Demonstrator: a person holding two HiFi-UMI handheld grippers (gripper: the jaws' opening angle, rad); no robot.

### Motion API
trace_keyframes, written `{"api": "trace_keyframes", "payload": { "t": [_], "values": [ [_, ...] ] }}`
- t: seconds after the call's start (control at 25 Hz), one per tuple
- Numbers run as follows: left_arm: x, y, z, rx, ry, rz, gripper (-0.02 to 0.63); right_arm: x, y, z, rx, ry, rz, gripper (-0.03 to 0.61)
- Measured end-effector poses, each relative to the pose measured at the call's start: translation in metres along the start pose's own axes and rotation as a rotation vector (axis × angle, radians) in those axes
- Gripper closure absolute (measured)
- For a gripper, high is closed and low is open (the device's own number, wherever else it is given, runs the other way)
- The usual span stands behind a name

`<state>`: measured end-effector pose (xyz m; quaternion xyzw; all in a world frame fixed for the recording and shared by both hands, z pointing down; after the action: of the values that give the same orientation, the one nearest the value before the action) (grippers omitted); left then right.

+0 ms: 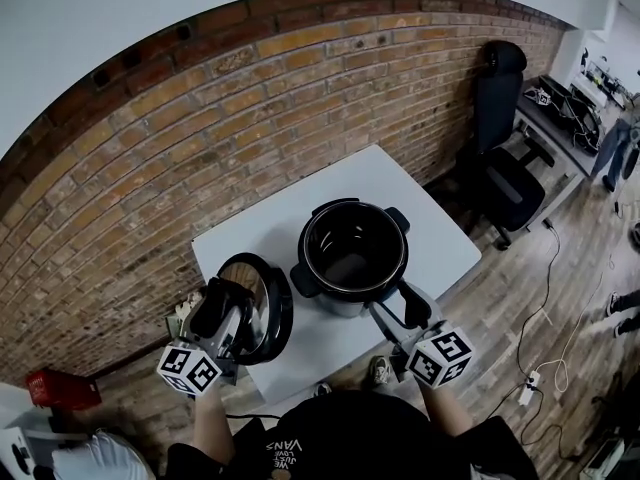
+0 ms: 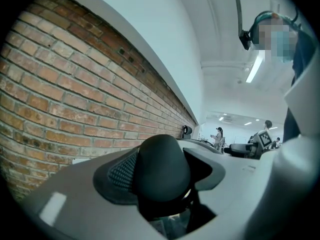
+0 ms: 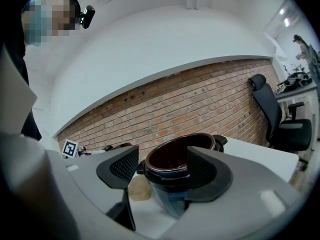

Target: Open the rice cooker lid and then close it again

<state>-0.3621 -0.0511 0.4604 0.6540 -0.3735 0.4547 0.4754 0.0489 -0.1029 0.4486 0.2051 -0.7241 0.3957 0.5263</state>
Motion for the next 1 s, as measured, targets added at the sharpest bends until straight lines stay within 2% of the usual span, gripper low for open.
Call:
{"api": "trace_keyframes", "payload": {
  "t": [0.16,0.36,0.64,1.0],
  "values": [
    [-0.006,-0.004,0.016,0.027,-0.004,0.013,0.331,-0.001,-0.002,-0.005,0.016,-0.01,0.0,0.285],
    [-0.014,-0.014,0.048,0.117,-0.011,0.062,0.331,-0.004,-0.008,-0.013,0.048,-0.023,-0.003,0.285],
    [-0.021,-0.042,0.109,0.305,0.004,0.116,0.331,-0.01,-0.019,-0.031,0.117,-0.053,-0.014,0.285],
    [-0.006,-0.092,0.186,0.578,0.054,0.188,0.331,-0.016,-0.035,-0.06,0.212,-0.094,-0.017,0.285]
  ]
}}
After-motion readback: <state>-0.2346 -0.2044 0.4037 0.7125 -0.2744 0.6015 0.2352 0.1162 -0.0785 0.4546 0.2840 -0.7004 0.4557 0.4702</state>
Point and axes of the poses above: the fingertips, and each gripper's own axes: z forward along the fingers, y to its left, x out of its underside, the point moved 9 cm from there along -z, backward along the fingers, and after that the axes turned 15 degrees about -y, right-handed, at the moved point
